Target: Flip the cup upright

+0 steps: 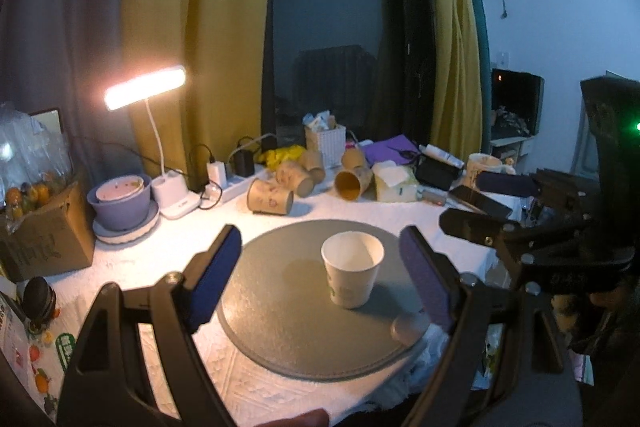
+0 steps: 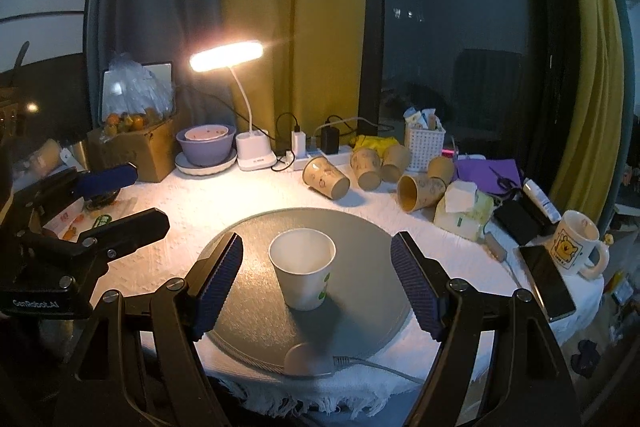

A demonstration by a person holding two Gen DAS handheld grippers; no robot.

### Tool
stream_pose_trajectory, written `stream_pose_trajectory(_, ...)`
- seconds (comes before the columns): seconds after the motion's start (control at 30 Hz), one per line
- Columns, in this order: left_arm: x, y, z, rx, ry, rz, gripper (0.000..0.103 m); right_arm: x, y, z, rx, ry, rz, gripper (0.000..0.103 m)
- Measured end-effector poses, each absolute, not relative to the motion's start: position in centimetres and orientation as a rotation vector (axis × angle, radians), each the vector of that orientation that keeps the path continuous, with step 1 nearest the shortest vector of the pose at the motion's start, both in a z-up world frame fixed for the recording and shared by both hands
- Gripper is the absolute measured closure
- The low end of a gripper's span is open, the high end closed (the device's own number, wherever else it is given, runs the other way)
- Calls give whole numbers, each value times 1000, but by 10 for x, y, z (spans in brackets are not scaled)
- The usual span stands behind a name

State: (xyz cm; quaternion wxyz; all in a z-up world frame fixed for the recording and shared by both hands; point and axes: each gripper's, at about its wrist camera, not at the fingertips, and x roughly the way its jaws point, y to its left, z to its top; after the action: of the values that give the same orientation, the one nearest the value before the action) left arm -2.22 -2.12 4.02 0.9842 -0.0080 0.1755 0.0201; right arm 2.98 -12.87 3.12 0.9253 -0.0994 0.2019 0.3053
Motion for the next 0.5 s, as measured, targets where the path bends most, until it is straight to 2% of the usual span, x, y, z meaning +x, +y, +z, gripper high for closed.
stream_pose_trajectory(0.5, -46, -18, 66, -32, 227, 68, 21, 4, -131, 62, -215, 338, 635, 24)
